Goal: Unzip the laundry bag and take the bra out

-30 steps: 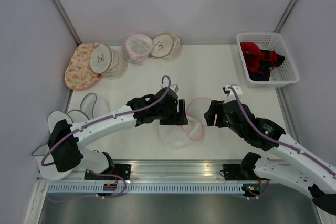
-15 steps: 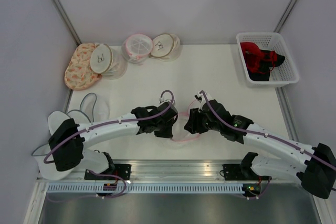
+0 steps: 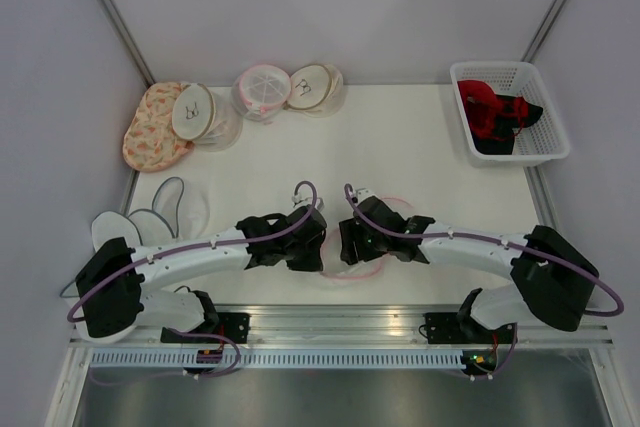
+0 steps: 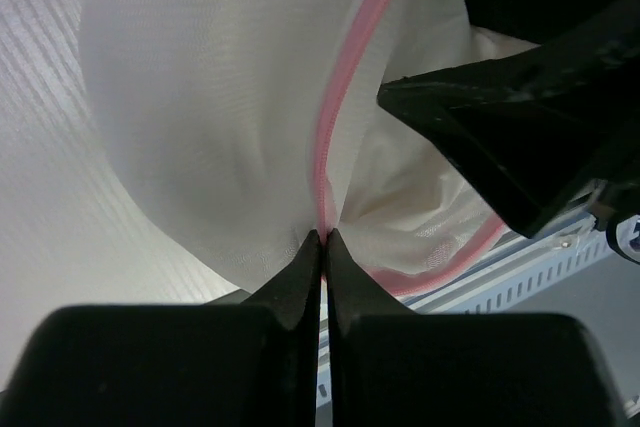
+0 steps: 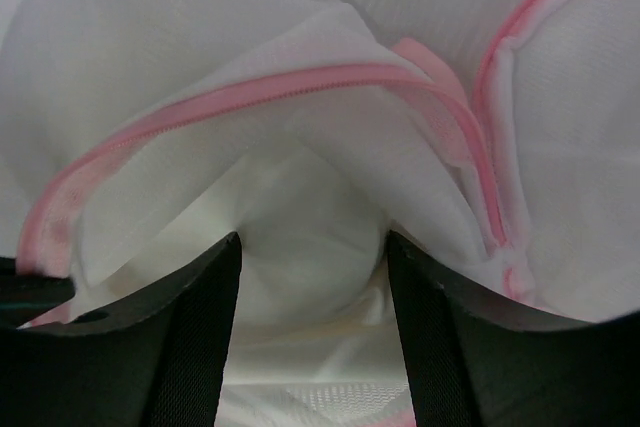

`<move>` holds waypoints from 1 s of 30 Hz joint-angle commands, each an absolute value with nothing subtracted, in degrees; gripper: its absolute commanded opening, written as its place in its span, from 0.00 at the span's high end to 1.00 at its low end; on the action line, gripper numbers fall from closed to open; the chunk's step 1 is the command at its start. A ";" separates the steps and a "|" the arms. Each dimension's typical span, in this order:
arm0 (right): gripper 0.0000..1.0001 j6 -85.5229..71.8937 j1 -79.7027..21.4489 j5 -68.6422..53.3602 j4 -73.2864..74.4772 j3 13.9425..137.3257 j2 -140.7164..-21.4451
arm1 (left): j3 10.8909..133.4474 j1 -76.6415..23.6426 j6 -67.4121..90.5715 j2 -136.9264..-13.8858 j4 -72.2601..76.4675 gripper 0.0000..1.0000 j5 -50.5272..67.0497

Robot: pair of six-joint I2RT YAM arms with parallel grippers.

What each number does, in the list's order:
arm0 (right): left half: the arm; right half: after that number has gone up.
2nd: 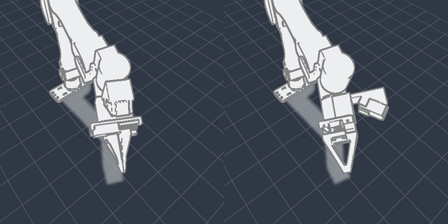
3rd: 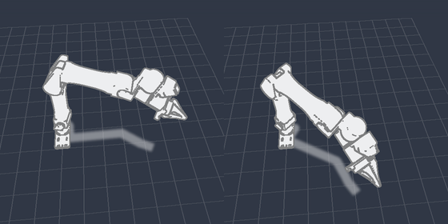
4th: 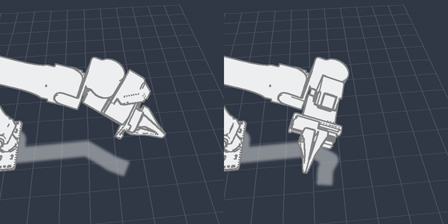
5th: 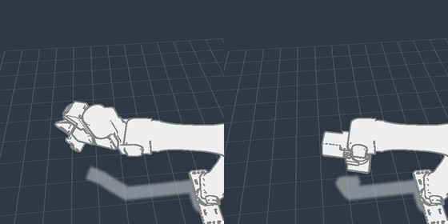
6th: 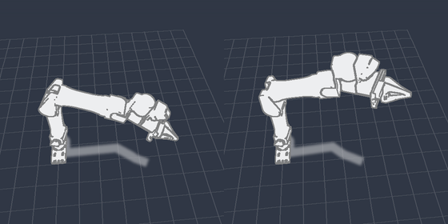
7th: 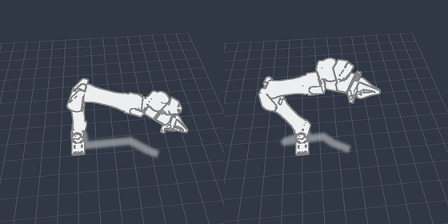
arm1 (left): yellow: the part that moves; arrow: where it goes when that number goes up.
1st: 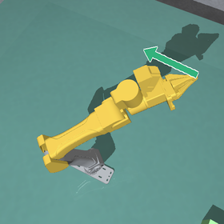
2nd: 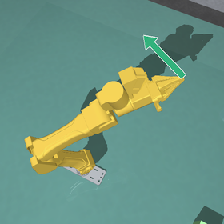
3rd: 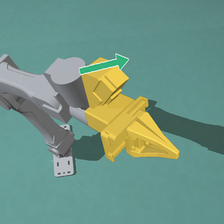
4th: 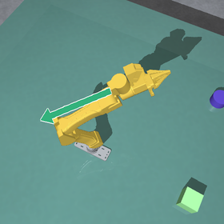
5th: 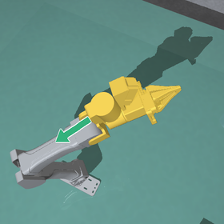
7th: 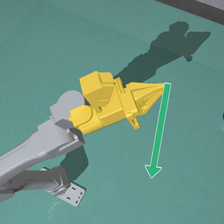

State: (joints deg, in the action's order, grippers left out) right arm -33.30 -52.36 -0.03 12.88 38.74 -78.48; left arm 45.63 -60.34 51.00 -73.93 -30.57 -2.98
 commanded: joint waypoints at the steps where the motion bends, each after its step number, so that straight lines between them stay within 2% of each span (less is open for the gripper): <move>1: 0.35 -32.52 -53.35 0.26 8.18 40.61 -82.26 | 45.00 -60.73 52.73 -73.65 -26.99 0.98 -3.17; 4: 0.41 -32.96 -54.49 -3.25 4.14 40.52 -84.98 | 44.21 -60.73 52.82 -74.09 -25.49 0.98 -2.64; 6: 0.51 -33.31 -55.28 -4.39 1.15 40.52 -86.04 | 43.42 -60.73 52.82 -74.27 -24.79 0.98 -2.55; 7: 0.68 -33.40 -55.37 -5.00 0.62 40.69 -86.13 | 43.24 -60.73 52.82 -74.18 -24.61 0.98 -2.46; 8: 0.78 -33.49 -55.55 -5.10 0.44 40.78 -86.22 | 43.07 -60.73 52.82 -74.09 -24.52 0.98 -2.46; 9: 0.94 -33.57 -55.89 -5.10 0.44 41.13 -85.96 | 42.72 -60.82 52.91 -73.92 -24.35 0.98 -2.46; 10: 1.00 -33.49 -55.99 -5.45 0.44 41.22 -85.70 | 42.54 -60.73 53.00 -73.83 -24.35 0.98 -2.46; 15: 0.99 -32.35 -56.25 -6.24 2.80 41.57 -81.66 | 41.75 -60.73 53.17 -72.95 -24.26 0.98 -3.07; 18: 1.00 -31.91 -56.25 -11.23 3.34 40.70 -76.39 | 41.40 -60.73 53.35 -72.34 -24.34 0.98 -3.78; 21: 1.00 -30.68 -56.25 -23.52 0.53 39.46 -70.24 | 41.31 -60.73 53.61 -71.90 -24.43 0.98 -4.39; 25: 1.00 -28.14 -56.16 -31.89 3.24 40.16 -65.14 | 41.48 -60.73 53.79 -72.07 -24.61 0.98 -5.10; 30: 1.00 -24.87 -56.25 -26.12 12.11 42.01 -60.47 | 41.66 -60.65 53.88 -71.90 -24.96 0.98 -5.62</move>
